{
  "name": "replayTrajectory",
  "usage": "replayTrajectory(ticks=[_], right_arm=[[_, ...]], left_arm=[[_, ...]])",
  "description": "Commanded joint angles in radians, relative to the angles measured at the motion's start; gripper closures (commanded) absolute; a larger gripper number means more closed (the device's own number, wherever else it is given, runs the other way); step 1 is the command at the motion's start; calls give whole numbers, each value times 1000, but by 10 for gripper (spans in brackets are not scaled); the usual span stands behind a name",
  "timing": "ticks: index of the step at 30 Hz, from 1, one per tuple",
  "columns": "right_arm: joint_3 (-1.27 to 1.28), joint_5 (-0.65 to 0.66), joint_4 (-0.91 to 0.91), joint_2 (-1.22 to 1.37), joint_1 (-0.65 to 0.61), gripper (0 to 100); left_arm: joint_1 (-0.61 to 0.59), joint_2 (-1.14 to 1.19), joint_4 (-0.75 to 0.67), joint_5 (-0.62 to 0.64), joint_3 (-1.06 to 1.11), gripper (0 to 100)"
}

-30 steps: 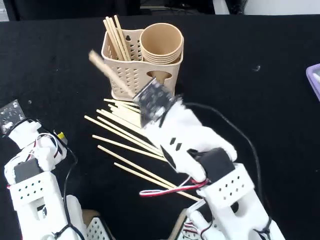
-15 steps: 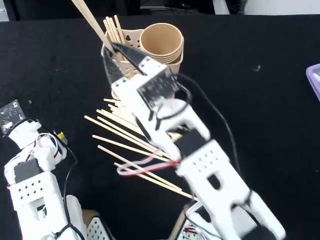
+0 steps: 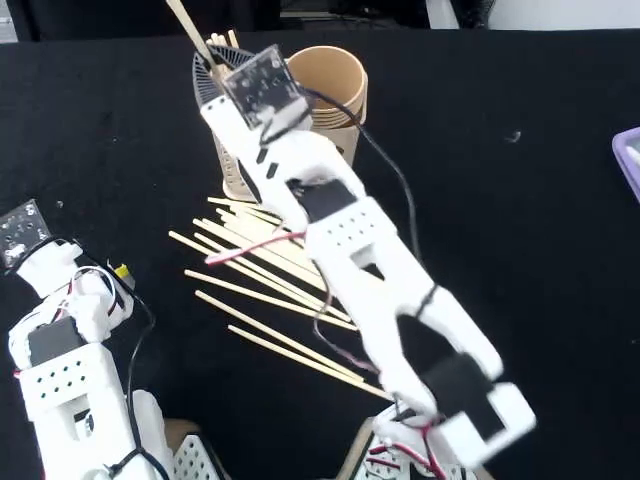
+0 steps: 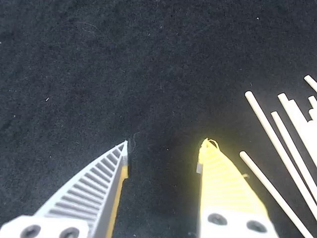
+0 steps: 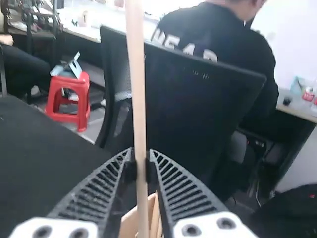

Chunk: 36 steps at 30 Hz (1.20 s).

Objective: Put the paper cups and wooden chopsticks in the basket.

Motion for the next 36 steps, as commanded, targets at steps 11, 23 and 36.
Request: replayTrajectory(ticks=[11, 23, 36], right_arm=[[-133, -8, 60, 101, 57, 887], [-127, -3, 304, -133, 48, 923], [197, 2, 1353, -613, -158, 920]], left_arm=[[-1, 3, -15, 0, -7, 773], [-1, 3, -15, 0, -7, 773], [-7, 3, -17, 0, -8, 773]])
